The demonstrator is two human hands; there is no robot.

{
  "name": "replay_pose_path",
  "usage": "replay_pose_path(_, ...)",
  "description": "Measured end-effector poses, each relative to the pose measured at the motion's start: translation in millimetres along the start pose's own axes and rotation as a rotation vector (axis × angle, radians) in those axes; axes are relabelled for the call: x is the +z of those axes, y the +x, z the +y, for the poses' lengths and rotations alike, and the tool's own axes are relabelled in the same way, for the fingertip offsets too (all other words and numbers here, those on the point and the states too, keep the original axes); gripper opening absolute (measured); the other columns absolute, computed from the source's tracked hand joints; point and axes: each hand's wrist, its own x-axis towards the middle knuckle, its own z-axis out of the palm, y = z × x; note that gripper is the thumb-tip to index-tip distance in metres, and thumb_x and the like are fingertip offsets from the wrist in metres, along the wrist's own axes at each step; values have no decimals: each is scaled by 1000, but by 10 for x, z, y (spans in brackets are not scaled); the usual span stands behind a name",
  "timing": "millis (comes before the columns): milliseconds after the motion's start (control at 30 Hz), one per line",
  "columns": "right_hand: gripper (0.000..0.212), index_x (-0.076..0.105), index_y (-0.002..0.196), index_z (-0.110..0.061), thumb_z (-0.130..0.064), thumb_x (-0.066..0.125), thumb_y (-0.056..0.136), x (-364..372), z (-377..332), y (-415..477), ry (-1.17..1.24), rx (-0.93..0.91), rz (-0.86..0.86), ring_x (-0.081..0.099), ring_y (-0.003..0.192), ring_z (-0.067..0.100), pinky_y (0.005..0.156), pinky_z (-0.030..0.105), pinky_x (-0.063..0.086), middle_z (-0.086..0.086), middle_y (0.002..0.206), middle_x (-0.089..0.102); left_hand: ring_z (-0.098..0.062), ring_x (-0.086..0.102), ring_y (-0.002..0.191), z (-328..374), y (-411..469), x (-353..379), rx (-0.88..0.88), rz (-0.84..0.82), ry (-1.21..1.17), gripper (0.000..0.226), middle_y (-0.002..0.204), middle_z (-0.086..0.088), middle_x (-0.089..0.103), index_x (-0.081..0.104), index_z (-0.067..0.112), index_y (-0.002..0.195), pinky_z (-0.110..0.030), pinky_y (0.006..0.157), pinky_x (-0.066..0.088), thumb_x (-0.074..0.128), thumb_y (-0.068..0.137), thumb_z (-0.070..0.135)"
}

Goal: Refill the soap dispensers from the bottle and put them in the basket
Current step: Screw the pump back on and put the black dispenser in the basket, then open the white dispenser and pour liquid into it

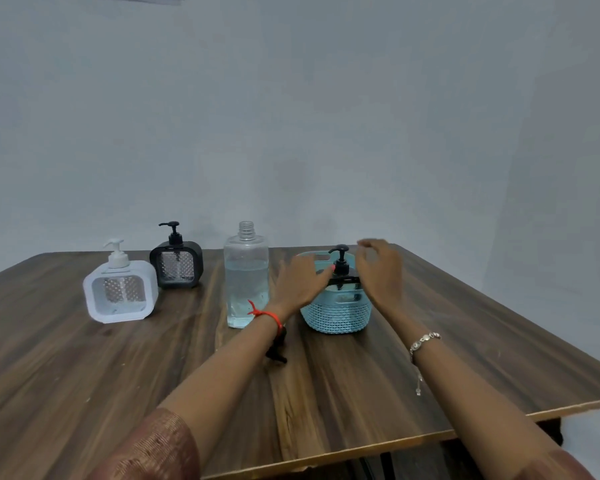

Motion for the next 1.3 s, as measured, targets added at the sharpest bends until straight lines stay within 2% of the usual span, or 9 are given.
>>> replay_pose_path(67,21,66,101,-3,-4,53,83,42,-277,-8,74,-102,99,60,102,24,92,33,46,11,104,67,-28,64,93,30,-12,-246,68,120,-68,34,93,-13,72,69,3,94,-40,85,50,52,91,33)
replay_pose_path(167,19,65,97,0,0,53,82,165,-720,-11,150,-258,169,61,98,27,91,41,47,14,99,67,-27,65,72,24,-44,-658,173,308,-23,31,73,-10,70,68,4,76,-38,66,50,52,91,25)
replay_pose_path(267,20,64,98,2,1,52,82,369,-1133,-10,210,-369,195,61,96,28,88,40,49,16,99,65,-21,66,88,-79,-105,-1090,269,486,-42,19,94,-6,72,68,7,95,-31,76,49,54,91,19)
replay_pose_path(400,24,59,105,3,0,51,83,734,-1588,-101,297,-451,153,59,101,27,91,35,47,17,106,61,-23,52,120,-433,-236,-1601,307,576,-4,37,126,-12,58,52,3,124,-28,102,39,55,90,15)
replay_pose_path(600,34,48,120,1,-5,52,86,1421,-1877,-415,358,-483,-66,54,113,26,98,38,44,14,120,54,-24,23,142,-1274,-495,-1945,10,512,-1,61,151,-9,31,28,8,143,-43,117,19,56,92,26)
replay_pose_path(700,40,42,126,-4,-10,52,88,1793,-1833,-587,333,-410,-230,50,115,19,94,24,39,8,129,48,-23,16,145,-1685,-593,-1943,-211,449,-97,74,156,-9,19,18,7,147,-45,118,17,58,90,33)
replay_pose_path(867,57,29,137,-8,-13,56,87,2365,-1634,-753,322,-259,-516,39,123,16,95,10,24,8,139,35,-31,34,135,-2280,-603,-1903,-526,343,-215,82,146,-17,33,24,0,141,-54,110,27,68,81,36)
replay_pose_path(1033,74,17,145,-9,-21,61,87,2863,-1509,-804,252,-66,-799,27,139,23,113,38,27,9,151,26,-28,43,130,-2667,-568,-1888,-528,298,-346,78,142,-13,42,32,3,138,-45,108,35,72,78,33)
replay_pose_path(1300,42,42,128,-7,-6,54,88,3172,-1521,-873,326,55,-794,51,118,26,88,23,40,10,127,55,-17,63,102,-2789,-572,-1889,-384,293,-372,31,113,-4,66,60,16,114,-36,89,47,67,84,19)
